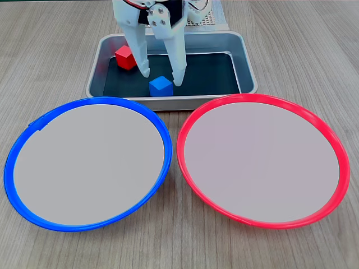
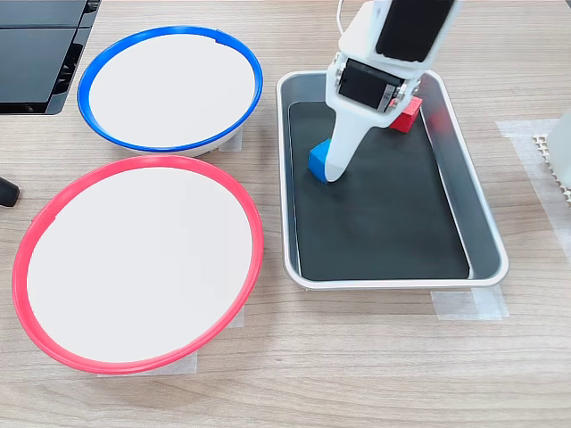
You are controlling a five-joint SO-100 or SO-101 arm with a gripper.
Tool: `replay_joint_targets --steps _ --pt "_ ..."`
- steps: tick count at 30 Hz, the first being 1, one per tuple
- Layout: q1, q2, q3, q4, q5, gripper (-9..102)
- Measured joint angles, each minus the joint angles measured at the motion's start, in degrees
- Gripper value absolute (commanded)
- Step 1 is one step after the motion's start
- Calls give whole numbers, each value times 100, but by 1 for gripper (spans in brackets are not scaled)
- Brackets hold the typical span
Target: Move two blocks tray to matching dishes
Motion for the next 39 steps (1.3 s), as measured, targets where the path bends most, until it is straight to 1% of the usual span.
replay_joint_targets --steps 3,5,7,10,13,16,18,20,22,24,27,28,30,32,33,35,36,37,38,39 --pt "0 -149 -18 -343 114 18" --pt "0 -176 -18 -466 105 6" --pt "0 -185 -18 -510 97 0" --pt "0 -185 -35 -510 185 0" --pt "-62 -176 -483 -35 404 0" --pt "-343 -202 -1608 694 1125 0" --pt "-396 -439 -2786 1178 1714 0" --pt "-352 -861 -3762 1389 2101 0" --pt "-272 -1354 -4605 1389 2338 0" --pt "-149 -1802 -5027 1213 2320 0" --pt "114 -2426 -5186 870 1934 0" --pt "220 -2619 -5142 668 1617 1" --pt "308 -2769 -4983 369 1301 10" --pt "387 -2839 -4597 -35 844 26" --pt "431 -2874 -4518 -255 738 28" --pt "545 -2883 -4421 -343 439 29" --pt "554 -2883 -4403 -352 413 27" --pt "545 -2883 -4377 -352 272 21" --pt "483 -2883 -4377 -316 193 10" --pt "475 -2804 -4377 -193 114 2"
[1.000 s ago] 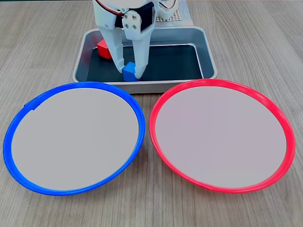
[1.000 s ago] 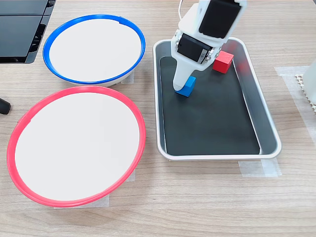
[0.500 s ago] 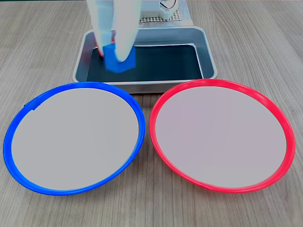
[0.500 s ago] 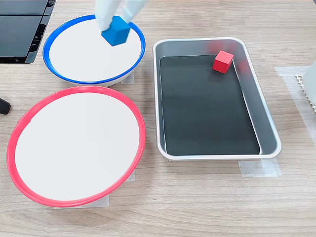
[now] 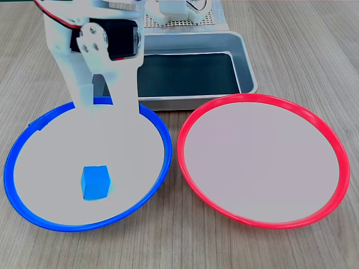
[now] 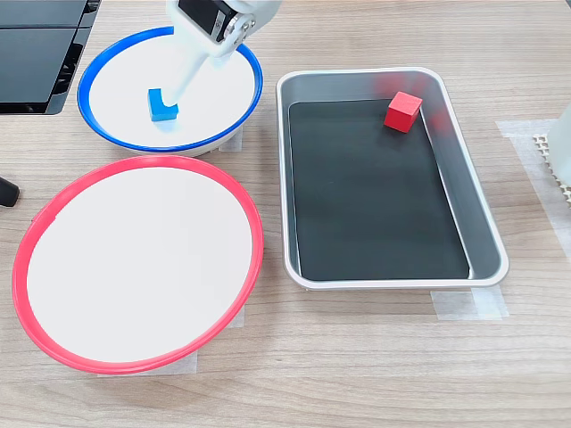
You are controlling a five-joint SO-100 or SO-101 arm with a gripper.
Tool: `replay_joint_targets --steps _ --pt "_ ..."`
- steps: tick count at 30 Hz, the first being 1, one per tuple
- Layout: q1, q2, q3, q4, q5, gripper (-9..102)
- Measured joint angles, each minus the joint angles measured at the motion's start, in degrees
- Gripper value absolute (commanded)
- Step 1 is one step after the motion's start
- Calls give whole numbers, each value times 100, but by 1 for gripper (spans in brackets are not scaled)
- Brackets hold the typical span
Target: Move two blocks tray to matching dishes
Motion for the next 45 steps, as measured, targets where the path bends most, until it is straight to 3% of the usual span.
replay_joint_targets --steps 2,5,9,12,18,23,28,37,40,42,45 --pt "26 202 -62 483 -264 0" --pt "62 686 -255 1872 -1494 0" --pt "439 1529 0 4421 -4236 0" --pt "510 2206 932 4588 -5229 0" --pt "1081 3806 3384 3463 -7726 5" --pt "1266 3964 4052 2584 -8701 18" --pt "1503 3920 4491 1723 -9466 19" --pt "1626 3463 4966 624 -9694 18" --pt "1661 3393 5142 360 -9624 12" --pt "1564 3384 5212 185 -9571 0" --pt "1406 3384 5300 70 -9255 0"
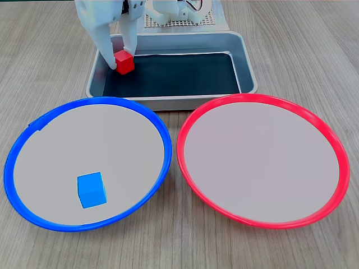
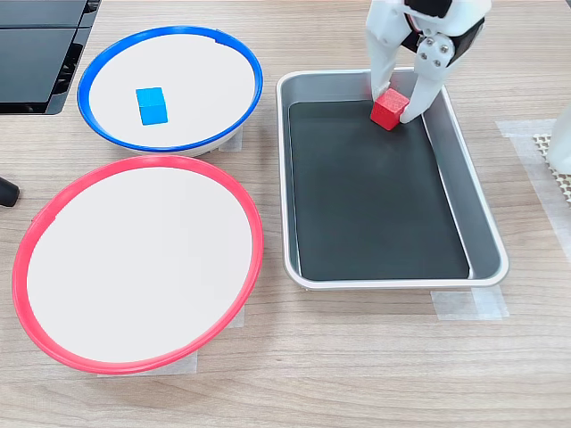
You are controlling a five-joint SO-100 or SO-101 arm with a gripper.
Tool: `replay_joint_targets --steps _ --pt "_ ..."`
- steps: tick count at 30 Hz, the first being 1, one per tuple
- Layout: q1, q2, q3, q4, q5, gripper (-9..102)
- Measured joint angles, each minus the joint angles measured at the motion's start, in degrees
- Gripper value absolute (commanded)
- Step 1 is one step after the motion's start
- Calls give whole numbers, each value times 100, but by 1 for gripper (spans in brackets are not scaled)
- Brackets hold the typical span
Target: Move two blocks tray to matching dishes
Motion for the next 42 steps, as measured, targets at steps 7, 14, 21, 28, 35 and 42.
replay_joint_targets --steps 7,14,21,28,35,42 --pt "-1916 -176 -1257 606 3797 0" --pt "-3463 -1688 -3902 -334 9800 0" --pt "-3788 -2830 -4201 -1652 10995 11" --pt "-3788 -2971 -3981 -2188 10881 25" --pt "-3823 -2153 -3498 -2250 11602 0" --pt "-3296 1494 -1107 -2944 14748 0"
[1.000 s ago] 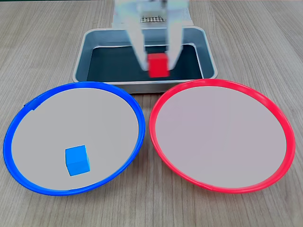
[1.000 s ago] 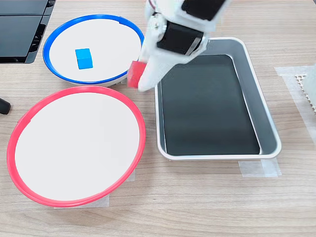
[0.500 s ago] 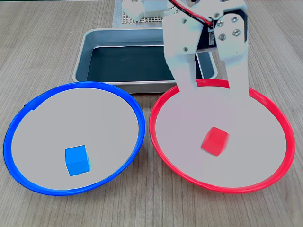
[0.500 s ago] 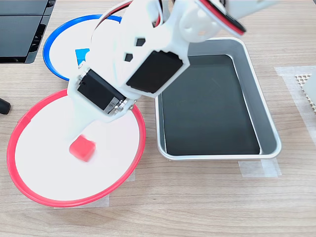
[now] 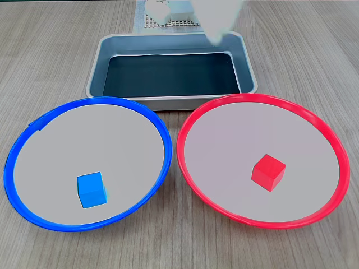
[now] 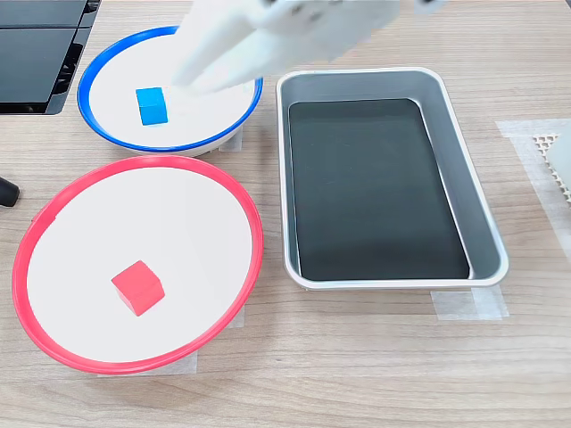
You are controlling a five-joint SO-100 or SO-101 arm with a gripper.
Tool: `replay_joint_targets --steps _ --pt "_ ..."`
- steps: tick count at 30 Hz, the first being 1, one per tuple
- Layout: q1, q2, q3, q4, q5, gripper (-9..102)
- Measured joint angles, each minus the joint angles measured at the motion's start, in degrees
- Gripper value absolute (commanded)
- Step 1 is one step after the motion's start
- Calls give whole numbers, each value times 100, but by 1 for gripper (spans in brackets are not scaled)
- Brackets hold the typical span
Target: Move two blocks tray to matching dishes
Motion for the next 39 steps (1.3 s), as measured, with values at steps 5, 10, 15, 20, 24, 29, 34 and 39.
replay_joint_targets --steps 5,10,15,20,24,29,34,39 --pt "659 3639 2742 123 1995 0" --pt "853 5757 4351 1169 1960 0" --pt "958 6873 5458 1626 1819 0" --pt "1072 7172 5581 2391 1802 0" --pt "1072 7172 5581 2610 1793 0" --pt "1072 7172 5581 2637 1793 0" --pt "1072 7172 5581 2637 1793 0" --pt "1072 7172 5581 2637 1793 0"
